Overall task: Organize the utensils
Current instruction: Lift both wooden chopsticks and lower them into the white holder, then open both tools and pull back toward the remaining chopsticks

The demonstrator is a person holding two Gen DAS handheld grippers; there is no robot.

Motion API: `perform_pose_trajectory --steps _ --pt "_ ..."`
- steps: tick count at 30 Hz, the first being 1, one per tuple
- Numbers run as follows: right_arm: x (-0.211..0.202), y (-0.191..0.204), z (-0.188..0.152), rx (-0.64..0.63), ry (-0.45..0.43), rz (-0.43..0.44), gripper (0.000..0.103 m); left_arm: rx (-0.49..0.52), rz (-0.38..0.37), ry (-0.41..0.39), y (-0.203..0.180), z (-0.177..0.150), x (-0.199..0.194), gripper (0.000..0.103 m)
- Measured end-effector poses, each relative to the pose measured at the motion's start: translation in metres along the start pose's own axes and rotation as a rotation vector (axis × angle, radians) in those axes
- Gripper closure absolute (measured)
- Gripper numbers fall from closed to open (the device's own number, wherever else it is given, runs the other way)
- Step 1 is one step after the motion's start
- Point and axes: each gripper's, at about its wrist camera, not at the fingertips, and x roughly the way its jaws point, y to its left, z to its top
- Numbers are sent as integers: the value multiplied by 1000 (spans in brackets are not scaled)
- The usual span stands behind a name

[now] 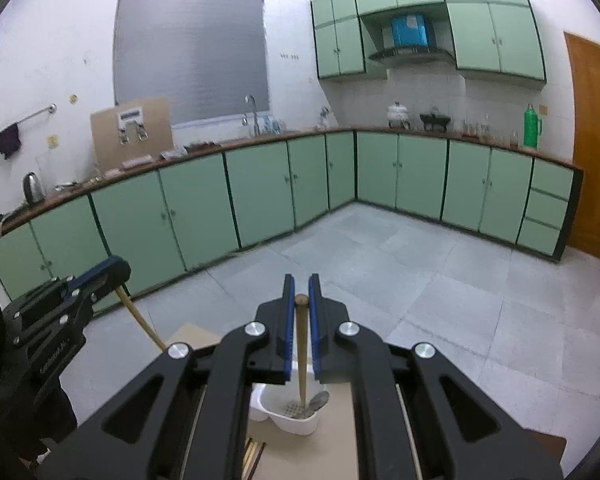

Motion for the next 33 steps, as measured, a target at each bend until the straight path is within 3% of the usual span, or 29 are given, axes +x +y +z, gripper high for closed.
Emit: perform_pose_trajectory --steps 4,14,18,23,29,33 --pt "12 -5 -13 24 26 22 97 -68 -33 14 12 -8 7 97" --pt "26 2 -18 0 42 14 97 -47 -37 -126 12 26 -1 96" --pt "33 4 -19 8 52 16 97 -13 -29 -143 3 28 11 97" --pt "43 6 -29 5 88 14 97 -8 -25 -101 -4 9 33 97" --pt "53 5 -47 19 144 31 94 -1 -52 47 -1 -27 60 96" --pt "52 5 -56 39 161 35 84 -6 -64 96 4 -41 58 82"
